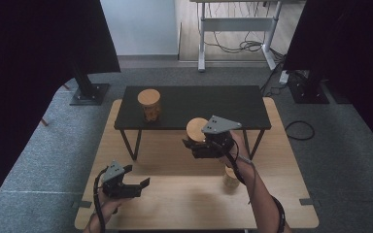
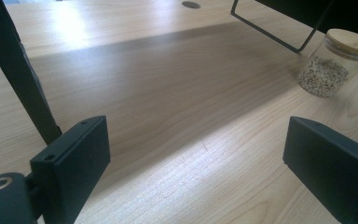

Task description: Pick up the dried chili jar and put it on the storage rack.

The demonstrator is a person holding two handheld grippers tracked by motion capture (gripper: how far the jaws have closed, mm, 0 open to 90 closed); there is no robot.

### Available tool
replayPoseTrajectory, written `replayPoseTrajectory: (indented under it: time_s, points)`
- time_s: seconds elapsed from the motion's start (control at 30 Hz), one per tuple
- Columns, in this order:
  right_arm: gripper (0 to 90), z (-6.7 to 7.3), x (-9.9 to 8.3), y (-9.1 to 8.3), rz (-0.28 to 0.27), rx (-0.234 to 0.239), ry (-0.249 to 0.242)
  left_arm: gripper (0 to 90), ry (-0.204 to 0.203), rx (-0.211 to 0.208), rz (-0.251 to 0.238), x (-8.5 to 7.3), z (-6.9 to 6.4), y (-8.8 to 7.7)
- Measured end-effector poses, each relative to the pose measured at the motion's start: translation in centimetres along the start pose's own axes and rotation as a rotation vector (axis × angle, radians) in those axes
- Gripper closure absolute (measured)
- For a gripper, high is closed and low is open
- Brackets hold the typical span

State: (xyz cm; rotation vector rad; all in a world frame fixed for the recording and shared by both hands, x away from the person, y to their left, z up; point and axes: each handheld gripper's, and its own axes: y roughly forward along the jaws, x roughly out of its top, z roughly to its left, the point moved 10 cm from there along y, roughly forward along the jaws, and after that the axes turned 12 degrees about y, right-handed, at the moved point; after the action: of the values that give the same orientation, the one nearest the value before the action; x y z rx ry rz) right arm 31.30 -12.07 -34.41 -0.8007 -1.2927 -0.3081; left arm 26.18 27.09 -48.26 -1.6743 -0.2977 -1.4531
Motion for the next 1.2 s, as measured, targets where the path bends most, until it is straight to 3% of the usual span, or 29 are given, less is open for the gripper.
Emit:
replayPoseTrajectory:
  time_s: [0.73, 1.2]
  points:
    - [25.0, -0.8, 2.0, 1.0, 0.006, -0.02, -0.009, 6.6, 0.0, 0.005, 0.007, -0.2, 0.1, 0.1]
    - [25.0, -2.3, 2.8, 2.1, 0.016, -0.05, 0.015, 6.6, -0.003, 0.006, 0.004, -0.2, 0.3, 0.0]
